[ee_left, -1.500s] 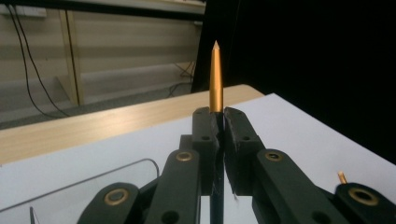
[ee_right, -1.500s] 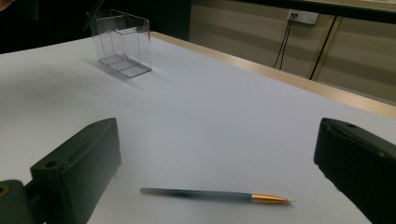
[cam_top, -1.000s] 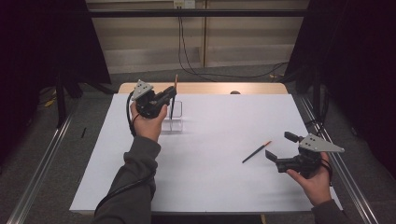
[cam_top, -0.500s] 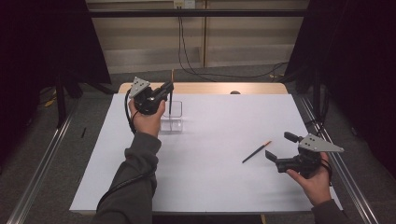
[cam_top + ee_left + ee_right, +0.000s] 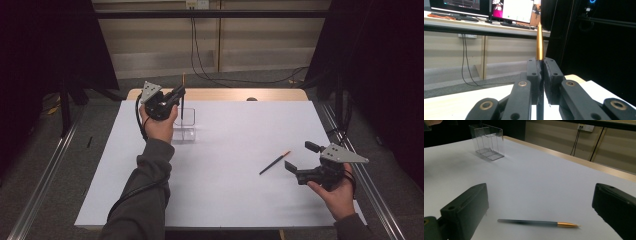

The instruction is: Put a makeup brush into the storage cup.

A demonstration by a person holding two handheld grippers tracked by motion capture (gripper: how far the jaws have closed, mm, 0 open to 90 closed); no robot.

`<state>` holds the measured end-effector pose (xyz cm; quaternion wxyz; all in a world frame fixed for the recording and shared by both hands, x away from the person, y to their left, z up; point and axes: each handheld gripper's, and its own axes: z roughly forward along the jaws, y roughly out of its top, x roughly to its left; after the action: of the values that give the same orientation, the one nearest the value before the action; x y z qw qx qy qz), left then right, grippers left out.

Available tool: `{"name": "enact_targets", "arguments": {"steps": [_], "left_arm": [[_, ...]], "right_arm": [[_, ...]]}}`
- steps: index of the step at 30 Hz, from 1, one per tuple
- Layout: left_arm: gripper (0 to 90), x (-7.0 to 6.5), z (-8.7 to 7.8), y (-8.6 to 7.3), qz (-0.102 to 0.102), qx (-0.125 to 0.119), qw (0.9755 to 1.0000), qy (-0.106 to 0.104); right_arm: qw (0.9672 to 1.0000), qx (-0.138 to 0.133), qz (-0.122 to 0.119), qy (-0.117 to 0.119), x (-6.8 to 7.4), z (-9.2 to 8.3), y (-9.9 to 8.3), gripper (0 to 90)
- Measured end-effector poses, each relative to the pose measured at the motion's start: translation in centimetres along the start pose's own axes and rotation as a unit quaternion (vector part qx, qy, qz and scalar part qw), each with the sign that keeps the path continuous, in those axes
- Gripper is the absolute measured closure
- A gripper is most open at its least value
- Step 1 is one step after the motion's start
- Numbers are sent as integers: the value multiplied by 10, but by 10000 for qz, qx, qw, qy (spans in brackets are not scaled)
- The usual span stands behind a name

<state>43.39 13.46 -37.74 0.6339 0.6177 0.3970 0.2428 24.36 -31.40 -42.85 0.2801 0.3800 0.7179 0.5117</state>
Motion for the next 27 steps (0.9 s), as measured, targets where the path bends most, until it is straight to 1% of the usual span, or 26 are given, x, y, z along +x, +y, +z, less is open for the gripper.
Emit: {"name": "enact_targets", "arguments": {"steps": [2, 3, 4, 6, 8, 11, 12, 13, 14, 15, 16, 20, 22, 27], "left_arm": [[836, 0, 2, -2, -32, -39, 10000, -10], [836, 1, 2, -4, 4, -9, 10000, 6], [836, 0, 3, -5, -31, -17, 10000, 8], [836, 1, 4, -7, -11, 11, 10000, 8], [836, 1, 5, -9, -47, 25, 10000, 20], [836, 2, 6, -12, -45, 19, 10000, 60], [836, 2, 7, -12, -36, 33, 10000, 33], [836, 2, 7, -13, -32, 67, 10000, 62], [836, 2, 7, -14, -22, 46, 9999, 86], [836, 2, 7, -14, 16, 90, 9999, 102], [836, 2, 8, -15, 7, 61, 10000, 73], [836, 2, 9, -17, 14, 44, 9999, 106], [836, 1, 10, -18, 34, 87, 9999, 131], [836, 1, 12, -21, 16, 106, 9998, 158]], "right_arm": [[10000, 14, -25, 7, 0, 0, 0, 1], [10000, 14, -16, 21, 0, 0, 0, 1], [10000, 14, -20, 11, 0, 0, 0, 1], [10000, 5, -15, 20, 0, 0, 0, 1], [10000, 16, -22, 10, 0, 0, 0, 1], [10000, 30, -20, 39, 0, 0, 0, 1], [10000, 26, -22, 35, 0, 0, 0, 1], [10000, 30, -21, 33, 0, 0, 0, 1], [10000, 30, -24, 35, 0, 0, 0, 1], [10000, 34, -20, 35, 0, 0, 0, 1], [10000, 33, -19, 34, 0, 0, 0, 1], [10000, 8, -31, 21, 0, 0, 0, 1], [10000, 8, -30, 22, 0, 0, 0, 1], [10000, 0, -15, 15, 0, 0, 0, 1]]}}
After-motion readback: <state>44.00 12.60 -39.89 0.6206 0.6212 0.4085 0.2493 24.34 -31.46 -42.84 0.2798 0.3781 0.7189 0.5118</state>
